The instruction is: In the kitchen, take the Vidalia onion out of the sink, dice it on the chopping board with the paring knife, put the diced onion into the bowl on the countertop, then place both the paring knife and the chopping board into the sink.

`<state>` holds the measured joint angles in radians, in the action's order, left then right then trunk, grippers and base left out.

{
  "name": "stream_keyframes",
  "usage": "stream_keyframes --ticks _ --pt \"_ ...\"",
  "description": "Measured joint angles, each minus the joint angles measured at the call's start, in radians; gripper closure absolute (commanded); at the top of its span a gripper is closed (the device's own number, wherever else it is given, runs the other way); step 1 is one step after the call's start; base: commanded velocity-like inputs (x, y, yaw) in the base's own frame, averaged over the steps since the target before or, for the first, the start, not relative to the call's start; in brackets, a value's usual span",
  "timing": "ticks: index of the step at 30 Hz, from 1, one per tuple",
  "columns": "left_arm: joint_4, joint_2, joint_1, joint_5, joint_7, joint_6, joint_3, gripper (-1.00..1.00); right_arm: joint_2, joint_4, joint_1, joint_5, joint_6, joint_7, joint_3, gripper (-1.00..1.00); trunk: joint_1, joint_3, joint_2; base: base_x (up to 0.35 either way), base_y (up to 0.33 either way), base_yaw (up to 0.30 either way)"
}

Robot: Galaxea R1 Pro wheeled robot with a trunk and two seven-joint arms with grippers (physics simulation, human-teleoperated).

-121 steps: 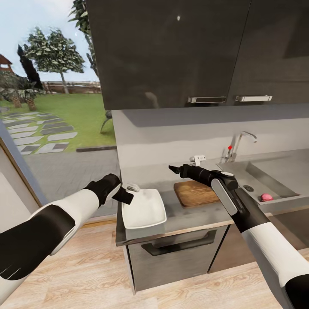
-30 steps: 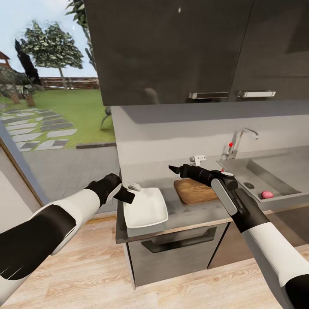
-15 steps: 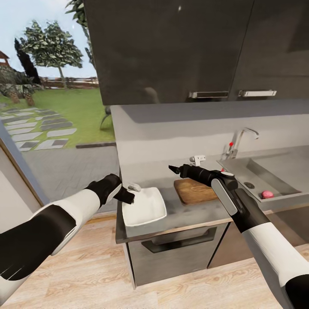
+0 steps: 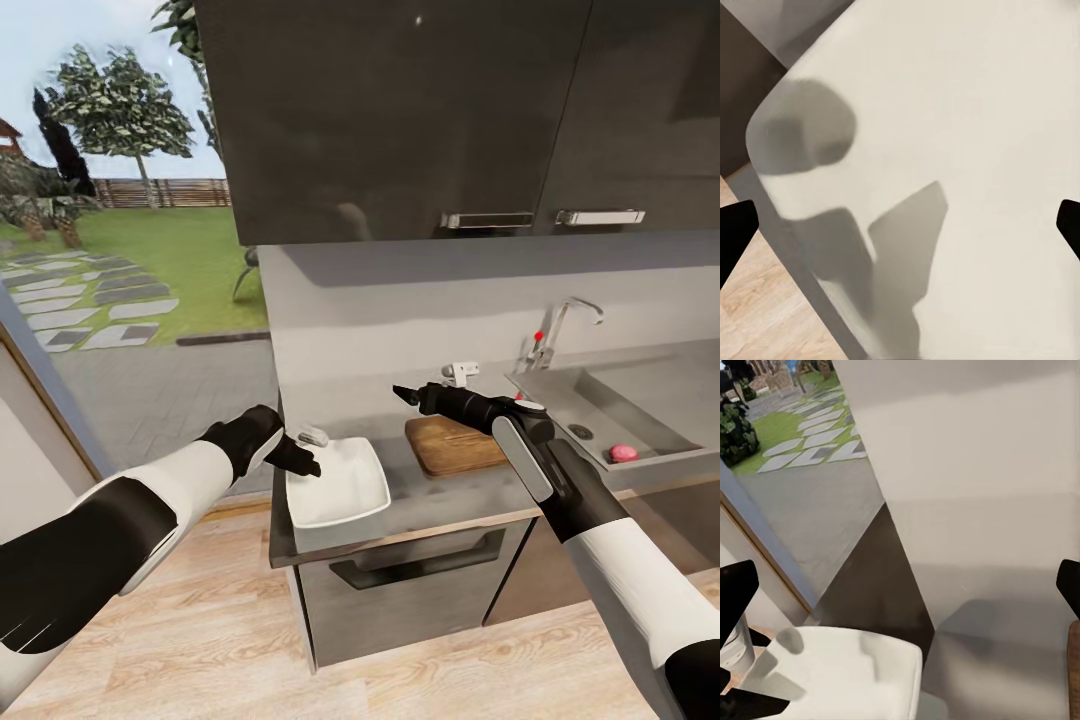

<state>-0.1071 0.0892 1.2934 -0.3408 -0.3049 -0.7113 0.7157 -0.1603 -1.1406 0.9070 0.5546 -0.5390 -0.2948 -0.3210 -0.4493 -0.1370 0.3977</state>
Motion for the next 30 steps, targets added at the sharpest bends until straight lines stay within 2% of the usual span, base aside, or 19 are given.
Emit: stream_keyframes --ticks 14,22,27,30 --pt "-0.003 -0.002 0.000 0.000 0.000 0.003 -0.002 -1.00 0.000 0.000 0.000 0.000 0.000 0.000 0.000 -1.00 0.000 0.000 0.000 0.000 0.000 0.000" --pt "-0.007 -0.010 0.000 0.001 -0.002 0.047 -0.007 -1.00 0.000 0.000 0.000 0.000 0.000 0.000 0.000 -1.00 0.000 0.000 0.000 0.000 0.000 0.000" --pt "-0.015 -0.024 0.000 0.001 -0.001 0.055 -0.011 -1.00 0.000 0.000 0.000 0.000 0.000 0.000 0.000 -1.00 0.000 0.000 0.000 0.000 0.000 0.000" --pt "-0.049 -0.049 0.000 0.001 -0.011 0.056 -0.020 -1.00 0.000 0.000 0.000 0.000 0.000 0.000 -0.001 -1.00 0.000 0.000 0.000 0.000 0.000 0.000"
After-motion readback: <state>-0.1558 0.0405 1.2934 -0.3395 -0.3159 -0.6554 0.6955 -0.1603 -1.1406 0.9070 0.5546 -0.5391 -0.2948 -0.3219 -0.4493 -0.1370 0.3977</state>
